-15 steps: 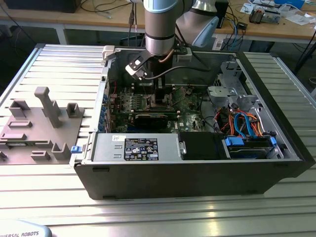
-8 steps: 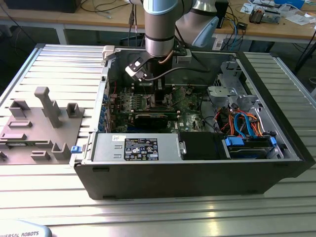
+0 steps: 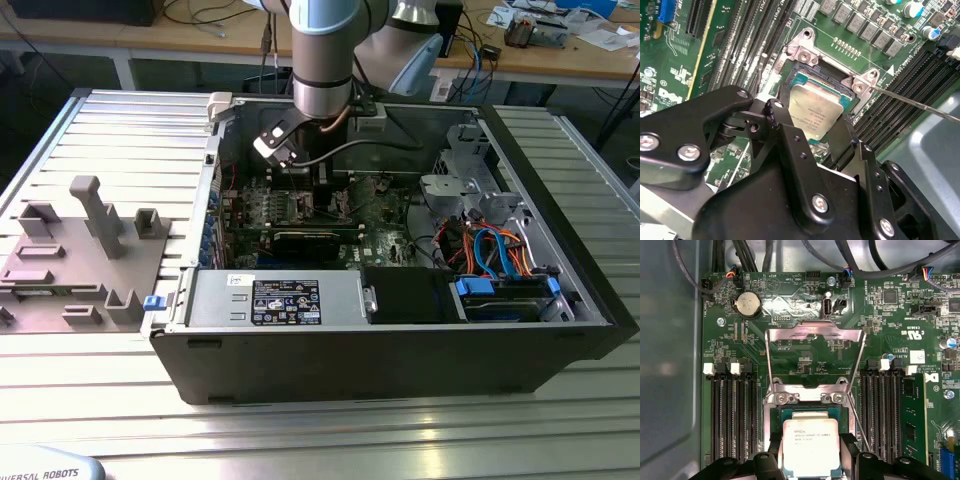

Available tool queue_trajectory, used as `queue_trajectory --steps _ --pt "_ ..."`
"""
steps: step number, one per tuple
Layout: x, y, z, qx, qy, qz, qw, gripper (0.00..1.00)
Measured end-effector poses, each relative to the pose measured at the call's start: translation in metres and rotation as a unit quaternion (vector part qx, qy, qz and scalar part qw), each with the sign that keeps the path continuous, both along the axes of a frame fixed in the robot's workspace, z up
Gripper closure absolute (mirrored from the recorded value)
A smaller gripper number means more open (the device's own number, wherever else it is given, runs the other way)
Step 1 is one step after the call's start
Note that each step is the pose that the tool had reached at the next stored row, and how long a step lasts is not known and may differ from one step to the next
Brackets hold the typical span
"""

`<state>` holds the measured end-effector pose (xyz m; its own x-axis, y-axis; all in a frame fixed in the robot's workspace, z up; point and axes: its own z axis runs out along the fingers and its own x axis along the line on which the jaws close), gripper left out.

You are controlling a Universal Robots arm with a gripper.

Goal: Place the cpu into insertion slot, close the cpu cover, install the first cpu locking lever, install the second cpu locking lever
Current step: 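Close the cpu cover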

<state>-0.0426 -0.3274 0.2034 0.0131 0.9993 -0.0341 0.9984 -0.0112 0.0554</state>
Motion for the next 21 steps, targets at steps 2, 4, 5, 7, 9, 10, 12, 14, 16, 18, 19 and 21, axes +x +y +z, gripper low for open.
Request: queue_trajectory --steps 2,4,5,7,9,10,12,14,16,18,19,21 --pt "-0.0002 0.0003 -0.0012 0.0000 0.0000 0.000 1.0000 0.46" --pt "-0.0006 0.0003 -0.0025 -0.0001 0.0000 -0.001 1.0000 0.46" --pt "-0.0007 0.0003 -0.0030 -0.0002 0.0000 -0.001 1.0000 0.46" --pt "-0.0008 0.0002 -0.0038 -0.0003 0.0000 -0.001 1.0000 0.46" --pt "-0.0011 0.0003 -0.0050 -0.0002 0.0001 -0.001 1.0000 0.46" --pt "-0.0011 0.0003 -0.0056 -0.0001 0.0001 -0.001 1.0000 0.46" --pt "-0.0011 0.0003 -0.0062 -0.0001 0.0001 -0.001 1.0000 0.46" --pt "-0.0011 0.0003 -0.0063 -0.0002 0.0001 -0.001 1.0000 0.46" --pt "-0.0011 0.0003 -0.0065 -0.0001 0.0001 -0.001 1.0000 0.46" --pt "-0.0011 0.0003 -0.0065 -0.0001 0.0000 -0.001 1.0000 0.46" --pt "-0.0011 0.0003 -0.0065 -0.0001 0.0001 -0.001 1.0000 0.46" --pt "-0.0011 0.0003 -0.0066 -0.0001 0.0000 -0.001 1.0000 0.46"
